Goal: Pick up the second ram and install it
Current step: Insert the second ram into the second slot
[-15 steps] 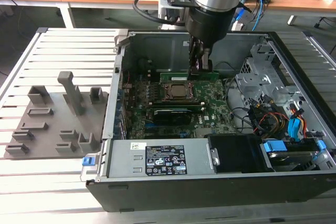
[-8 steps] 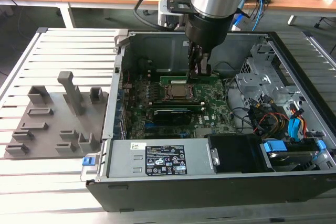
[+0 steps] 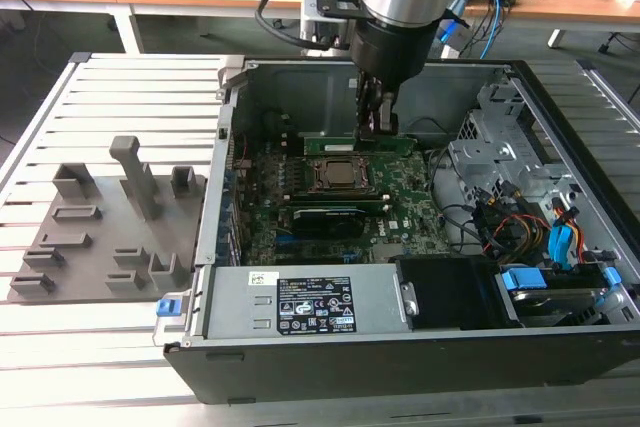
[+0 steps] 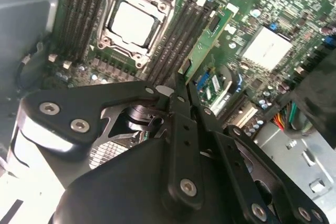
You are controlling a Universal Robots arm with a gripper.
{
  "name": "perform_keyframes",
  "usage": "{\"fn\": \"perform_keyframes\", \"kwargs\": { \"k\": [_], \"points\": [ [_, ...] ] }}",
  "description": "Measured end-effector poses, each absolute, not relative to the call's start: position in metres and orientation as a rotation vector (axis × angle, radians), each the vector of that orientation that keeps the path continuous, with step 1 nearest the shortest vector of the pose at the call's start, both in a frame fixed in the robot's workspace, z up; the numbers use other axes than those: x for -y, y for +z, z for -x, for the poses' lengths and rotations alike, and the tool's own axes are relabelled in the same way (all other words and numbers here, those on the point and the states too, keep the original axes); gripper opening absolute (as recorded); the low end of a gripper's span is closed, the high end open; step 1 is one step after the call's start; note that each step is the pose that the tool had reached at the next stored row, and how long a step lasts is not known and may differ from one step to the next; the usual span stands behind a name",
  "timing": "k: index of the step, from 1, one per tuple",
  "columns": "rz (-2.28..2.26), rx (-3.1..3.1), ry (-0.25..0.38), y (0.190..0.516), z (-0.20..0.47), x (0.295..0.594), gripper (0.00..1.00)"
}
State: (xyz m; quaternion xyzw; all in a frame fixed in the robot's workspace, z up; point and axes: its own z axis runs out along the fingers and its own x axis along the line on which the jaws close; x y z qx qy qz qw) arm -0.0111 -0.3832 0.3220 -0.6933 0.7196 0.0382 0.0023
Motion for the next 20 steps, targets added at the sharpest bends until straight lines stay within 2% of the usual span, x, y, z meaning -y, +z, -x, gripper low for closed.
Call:
{"fn": "perform_keyframes", "kwargs": {
  "k": [20],
  "points": [
    [2.175,-2.257,0.120,0.291,0.011,0.380,0.14]
  ]
}}
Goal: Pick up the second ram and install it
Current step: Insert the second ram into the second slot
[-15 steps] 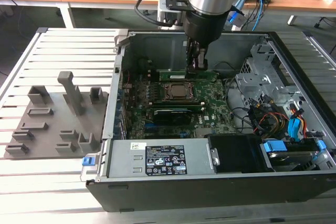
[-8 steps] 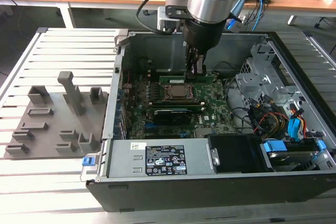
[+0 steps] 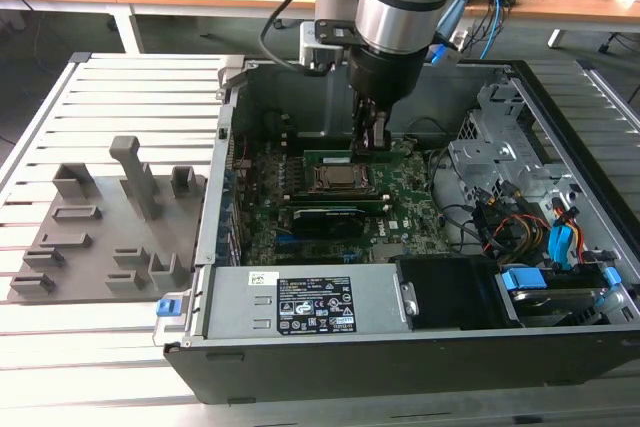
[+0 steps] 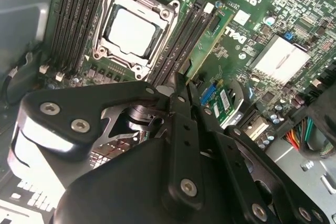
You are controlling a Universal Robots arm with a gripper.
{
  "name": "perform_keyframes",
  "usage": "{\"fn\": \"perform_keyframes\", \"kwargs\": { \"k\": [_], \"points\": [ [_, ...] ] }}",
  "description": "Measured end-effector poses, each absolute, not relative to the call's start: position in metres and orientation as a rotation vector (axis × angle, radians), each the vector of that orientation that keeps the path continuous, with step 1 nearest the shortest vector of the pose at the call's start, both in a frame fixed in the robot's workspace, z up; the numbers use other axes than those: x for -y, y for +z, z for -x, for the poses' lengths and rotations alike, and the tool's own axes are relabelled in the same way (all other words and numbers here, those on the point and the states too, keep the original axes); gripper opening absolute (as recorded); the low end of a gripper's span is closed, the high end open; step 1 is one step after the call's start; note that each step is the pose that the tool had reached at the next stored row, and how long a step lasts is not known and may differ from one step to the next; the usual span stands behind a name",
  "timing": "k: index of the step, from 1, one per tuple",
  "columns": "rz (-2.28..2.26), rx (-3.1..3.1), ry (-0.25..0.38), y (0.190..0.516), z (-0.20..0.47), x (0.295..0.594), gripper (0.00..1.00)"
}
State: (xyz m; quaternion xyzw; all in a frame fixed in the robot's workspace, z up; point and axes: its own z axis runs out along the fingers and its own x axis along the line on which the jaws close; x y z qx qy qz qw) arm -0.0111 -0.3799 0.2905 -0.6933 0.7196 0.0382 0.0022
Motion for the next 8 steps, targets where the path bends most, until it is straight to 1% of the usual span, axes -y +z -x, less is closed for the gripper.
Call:
{"fn": "perform_keyframes", "kwargs": {
  "k": [8],
  "points": [
    [2.175,-2.258,0.120,0.2806,0.0111,0.3799,0.14]
  ]
}}
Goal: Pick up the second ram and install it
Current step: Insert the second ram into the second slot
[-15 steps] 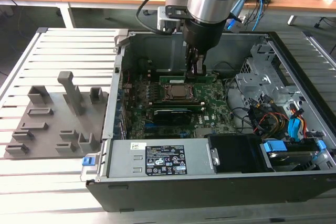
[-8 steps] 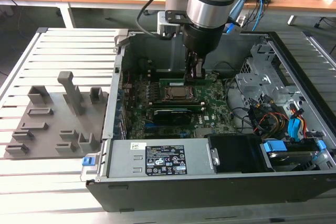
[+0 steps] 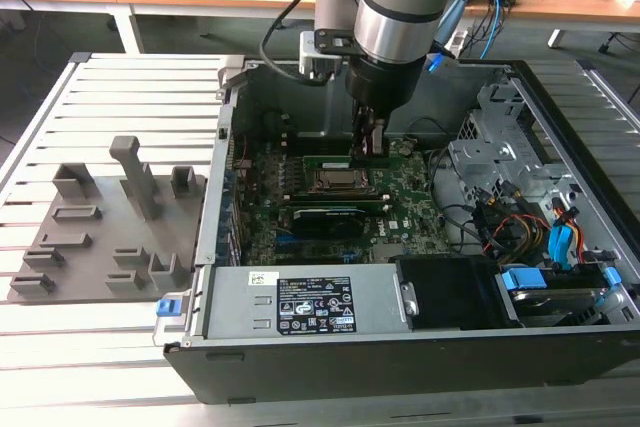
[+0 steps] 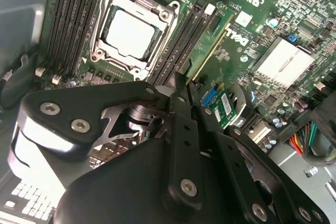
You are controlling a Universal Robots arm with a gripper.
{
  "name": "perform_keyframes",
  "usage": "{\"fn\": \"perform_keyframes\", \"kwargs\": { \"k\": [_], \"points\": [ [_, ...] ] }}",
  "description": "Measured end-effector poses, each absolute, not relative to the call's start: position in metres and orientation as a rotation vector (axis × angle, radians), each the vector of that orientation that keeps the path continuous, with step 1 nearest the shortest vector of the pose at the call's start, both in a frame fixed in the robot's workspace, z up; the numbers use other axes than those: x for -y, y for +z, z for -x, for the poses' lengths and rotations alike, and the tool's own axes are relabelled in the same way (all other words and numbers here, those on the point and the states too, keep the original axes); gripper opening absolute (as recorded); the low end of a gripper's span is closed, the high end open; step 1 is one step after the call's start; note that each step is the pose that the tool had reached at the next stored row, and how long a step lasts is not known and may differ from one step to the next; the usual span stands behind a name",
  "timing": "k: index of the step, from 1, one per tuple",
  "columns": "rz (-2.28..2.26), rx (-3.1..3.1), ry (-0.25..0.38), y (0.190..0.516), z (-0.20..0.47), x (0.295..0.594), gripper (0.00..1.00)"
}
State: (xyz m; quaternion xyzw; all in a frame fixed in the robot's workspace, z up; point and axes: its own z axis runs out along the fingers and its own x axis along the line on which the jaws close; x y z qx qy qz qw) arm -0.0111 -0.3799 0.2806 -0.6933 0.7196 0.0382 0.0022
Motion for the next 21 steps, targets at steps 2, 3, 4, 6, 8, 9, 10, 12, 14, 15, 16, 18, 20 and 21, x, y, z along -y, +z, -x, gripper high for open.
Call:
{"fn": "perform_keyframes", "kwargs": {
  "k": [2,3,4,6,8,9,10,12,14,15,16,18,20,21],
  "points": [
    [2.175,-2.257,0.120,0.276,0.011,0.380,0.14],
    [2.175,-2.257,0.120,0.274,0.011,0.380,0.14],
    [2.175,-2.258,0.120,0.272,0.011,0.380,0.14],
    [2.175,-2.258,0.120,0.268,0.011,0.380,0.14],
    [2.175,-2.258,0.120,0.267,0.013,0.380,0.14],
    [2.175,-2.258,0.120,0.266,0.014,0.380,0.14],
    [2.175,-2.257,0.120,0.264,0.015,0.381,0.14],
    [2.175,-2.258,0.120,0.262,0.015,0.381,0.14],
    [2.175,-2.257,0.120,0.260,0.015,0.381,0.14],
    [2.175,-2.257,0.120,0.259,0.015,0.381,0.14],
    [2.175,-2.257,0.120,0.258,0.015,0.381,0.14],
    [2.175,-2.258,0.120,0.257,0.015,0.381,0.14],
    [2.175,-2.257,0.120,0.255,0.015,0.381,0.14],
    [2.175,-2.257,0.120,0.253,0.015,0.381,0.14]
  ]
}}
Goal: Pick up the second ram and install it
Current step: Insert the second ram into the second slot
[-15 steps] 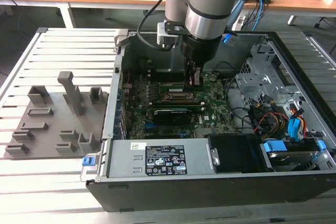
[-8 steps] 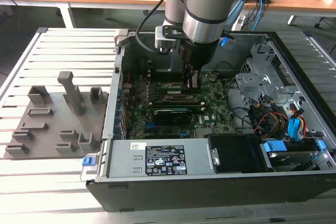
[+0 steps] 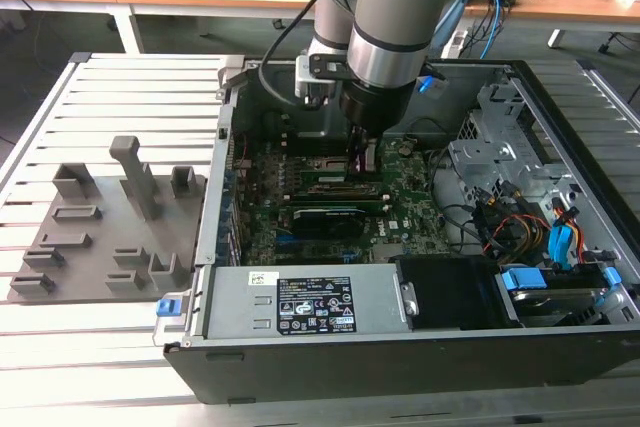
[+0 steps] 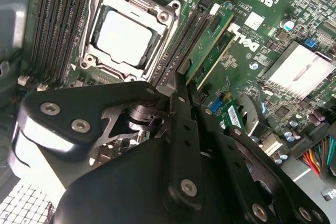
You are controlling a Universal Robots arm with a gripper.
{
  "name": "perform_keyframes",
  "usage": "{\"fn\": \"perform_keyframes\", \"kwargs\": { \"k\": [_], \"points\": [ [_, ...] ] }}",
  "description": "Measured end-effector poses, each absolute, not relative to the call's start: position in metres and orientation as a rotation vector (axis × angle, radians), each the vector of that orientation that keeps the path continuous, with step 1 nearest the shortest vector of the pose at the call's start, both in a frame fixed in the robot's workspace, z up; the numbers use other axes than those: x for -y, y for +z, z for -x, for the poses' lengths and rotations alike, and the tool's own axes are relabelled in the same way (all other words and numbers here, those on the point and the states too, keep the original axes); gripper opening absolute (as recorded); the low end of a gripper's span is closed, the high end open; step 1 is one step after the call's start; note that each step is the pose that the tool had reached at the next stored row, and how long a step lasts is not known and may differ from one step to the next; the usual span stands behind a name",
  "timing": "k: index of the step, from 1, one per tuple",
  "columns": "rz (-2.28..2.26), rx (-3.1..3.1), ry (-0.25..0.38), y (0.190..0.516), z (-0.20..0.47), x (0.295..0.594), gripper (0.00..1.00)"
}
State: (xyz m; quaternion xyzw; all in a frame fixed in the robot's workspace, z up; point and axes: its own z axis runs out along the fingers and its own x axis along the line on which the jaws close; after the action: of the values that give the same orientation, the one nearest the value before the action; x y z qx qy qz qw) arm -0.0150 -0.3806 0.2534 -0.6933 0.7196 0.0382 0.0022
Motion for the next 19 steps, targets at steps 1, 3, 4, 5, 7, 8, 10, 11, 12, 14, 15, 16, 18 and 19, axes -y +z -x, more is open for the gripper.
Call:
{"fn": "perform_keyframes", "kwargs": {
  "k": [1,3,4,5,7,8,10,11,12,14,15,16,18,19],
  "points": [
    [2.175,-2.258,0.120,0.251,0.015,0.381,0.14],
    [2.175,-2.258,0.120,0.248,0.016,0.382,0.14],
    [2.175,-2.258,0.120,0.248,0.016,0.383,0.14],
    [2.175,-2.258,0.120,0.246,0.016,0.384,0.14],
    [2.175,-2.257,0.120,0.244,0.018,0.386,0.14],
    [2.175,-2.257,0.120,0.243,0.022,0.386,0.14],
    [2.175,-2.258,0.120,0.242,0.026,0.386,0.14],
    [2.175,-2.258,0.120,0.240,0.027,0.386,0.14],
    [2.175,-2.257,0.120,0.236,0.027,0.386,0.14],
    [2.175,-2.257,0.120,0.231,0.027,0.386,0.14],
    [2.175,-2.257,0.121,0.231,0.027,0.386,0.14],
    [2.172,-2.254,0.127,0.231,0.027,0.386,0.14],
    [2.168,-2.249,0.136,0.230,0.027,0.386,0.14],
    [2.167,-2.249,0.137,0.230,0.027,0.386,0.14]
  ]
}}
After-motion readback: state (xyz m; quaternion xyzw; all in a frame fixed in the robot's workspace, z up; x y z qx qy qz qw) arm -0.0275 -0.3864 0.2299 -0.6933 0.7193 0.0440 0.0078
